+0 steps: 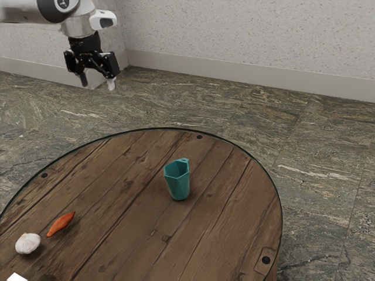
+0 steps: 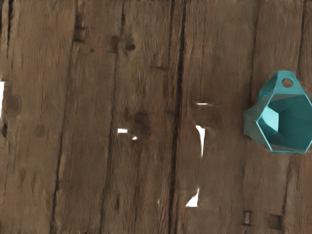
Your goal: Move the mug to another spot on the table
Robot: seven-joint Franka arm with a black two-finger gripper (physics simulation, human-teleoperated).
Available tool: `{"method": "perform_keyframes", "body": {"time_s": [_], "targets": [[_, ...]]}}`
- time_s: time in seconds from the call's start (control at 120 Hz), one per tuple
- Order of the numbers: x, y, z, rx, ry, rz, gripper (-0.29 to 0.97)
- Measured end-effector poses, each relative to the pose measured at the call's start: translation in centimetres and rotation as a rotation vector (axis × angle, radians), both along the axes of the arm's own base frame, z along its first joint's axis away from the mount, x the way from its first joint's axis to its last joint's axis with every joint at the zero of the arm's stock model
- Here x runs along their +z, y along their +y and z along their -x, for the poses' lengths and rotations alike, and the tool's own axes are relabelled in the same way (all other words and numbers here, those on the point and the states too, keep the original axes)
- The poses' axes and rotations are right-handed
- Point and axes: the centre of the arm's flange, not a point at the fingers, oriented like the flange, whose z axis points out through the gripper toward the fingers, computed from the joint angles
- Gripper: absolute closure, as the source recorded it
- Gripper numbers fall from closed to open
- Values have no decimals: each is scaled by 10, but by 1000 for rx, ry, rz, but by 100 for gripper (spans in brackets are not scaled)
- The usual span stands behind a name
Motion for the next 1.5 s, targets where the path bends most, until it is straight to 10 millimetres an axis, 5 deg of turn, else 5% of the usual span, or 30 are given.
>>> {"method": "perform_keyframes", "body": {"time_s": [0.058,0.175,0.367,0.517,0.658,0.883,1.033,1.5], "targets": [[1,21,0,32,-4,0,1],[-4,20,-5,25,1,2,2],[-98,13,-51,18,95,11,2],[-149,-4,-98,-3,90,16,2],[-193,-24,-118,-22,90,20,2],[-229,-83,-126,-62,71,32,2],[-247,-106,-125,-69,62,43,2],[-307,-130,-155,-67,72,54,2]]}}
